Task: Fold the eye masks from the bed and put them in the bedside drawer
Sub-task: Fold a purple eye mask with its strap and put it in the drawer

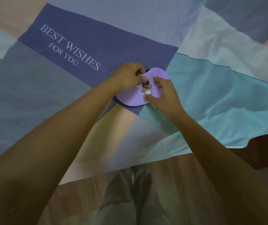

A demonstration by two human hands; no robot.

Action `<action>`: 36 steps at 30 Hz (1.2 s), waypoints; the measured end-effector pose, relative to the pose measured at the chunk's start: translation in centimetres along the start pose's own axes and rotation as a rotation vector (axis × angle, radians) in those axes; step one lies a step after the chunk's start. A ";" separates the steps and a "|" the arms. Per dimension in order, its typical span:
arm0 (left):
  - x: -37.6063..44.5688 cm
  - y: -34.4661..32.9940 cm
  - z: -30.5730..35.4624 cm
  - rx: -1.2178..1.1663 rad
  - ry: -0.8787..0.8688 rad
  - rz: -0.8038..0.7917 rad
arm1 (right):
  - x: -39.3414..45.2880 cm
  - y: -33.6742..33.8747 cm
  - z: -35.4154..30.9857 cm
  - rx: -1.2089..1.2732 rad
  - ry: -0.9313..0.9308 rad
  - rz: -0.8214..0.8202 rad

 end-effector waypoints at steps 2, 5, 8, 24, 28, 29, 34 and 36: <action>-1.0 -0.1 0.7 -0.241 -0.032 0.023 | -0.3 0.3 -0.8 0.104 0.034 0.030; -2.2 0.5 1.9 -0.553 -0.109 0.141 | -0.6 1.1 -1.9 0.257 0.050 0.050; -2.9 1.6 2.6 -0.755 -0.139 0.265 | -0.6 2.2 -2.6 0.397 0.050 0.058; -2.7 0.7 2.7 -0.726 -0.018 -0.001 | -0.5 3.9 -1.0 0.825 -0.180 0.095; -2.4 0.1 2.3 -0.789 0.068 0.039 | -0.7 2.3 -1.0 1.078 -0.223 0.048; -2.3 0.3 2.0 -0.858 0.102 0.119 | -0.8 1.7 -0.9 1.098 -0.233 0.032; -2.5 1.0 0.7 -1.064 0.232 0.385 | -2.1 0.0 -0.3 0.830 -0.224 0.028; -2.6 1.1 0.6 -1.046 0.239 0.383 | -2.2 0.5 -0.2 0.713 -0.170 0.093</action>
Point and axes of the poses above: each hand's wrist, its own x-axis towards the middle knuckle, its own y-axis out of the back of the hand, z = x × y, the point moved 7 cm from there along x, towards the middle knuckle, and after that the axes turned 4 degrees about -y, right-handed, at the moved point
